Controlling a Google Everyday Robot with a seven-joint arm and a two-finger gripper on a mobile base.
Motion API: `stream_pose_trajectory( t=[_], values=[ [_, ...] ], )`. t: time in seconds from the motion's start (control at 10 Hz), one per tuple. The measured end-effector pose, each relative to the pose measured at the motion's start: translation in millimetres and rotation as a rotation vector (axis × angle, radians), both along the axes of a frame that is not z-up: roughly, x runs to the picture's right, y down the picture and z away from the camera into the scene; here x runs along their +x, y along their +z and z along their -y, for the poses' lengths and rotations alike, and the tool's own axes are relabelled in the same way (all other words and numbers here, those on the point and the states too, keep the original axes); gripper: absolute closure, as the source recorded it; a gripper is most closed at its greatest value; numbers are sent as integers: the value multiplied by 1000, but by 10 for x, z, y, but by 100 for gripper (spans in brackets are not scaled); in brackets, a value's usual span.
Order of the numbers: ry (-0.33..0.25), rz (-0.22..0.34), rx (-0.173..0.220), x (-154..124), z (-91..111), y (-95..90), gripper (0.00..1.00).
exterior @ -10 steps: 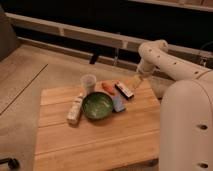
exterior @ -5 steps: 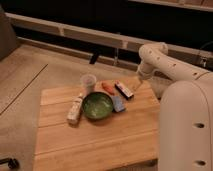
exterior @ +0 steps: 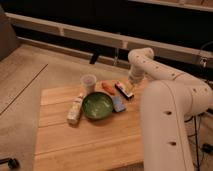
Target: Place the eraser on the white sponge
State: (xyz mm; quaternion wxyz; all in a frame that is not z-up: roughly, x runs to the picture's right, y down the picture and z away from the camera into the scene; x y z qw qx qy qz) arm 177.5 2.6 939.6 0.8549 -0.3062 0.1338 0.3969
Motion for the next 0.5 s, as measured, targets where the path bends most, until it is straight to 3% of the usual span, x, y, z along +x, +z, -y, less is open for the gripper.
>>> stream_pose_trajectory(
  t=[0.5],
  values=[
    [-43, -35, -61, -77, -213, 382, 35]
  ],
)
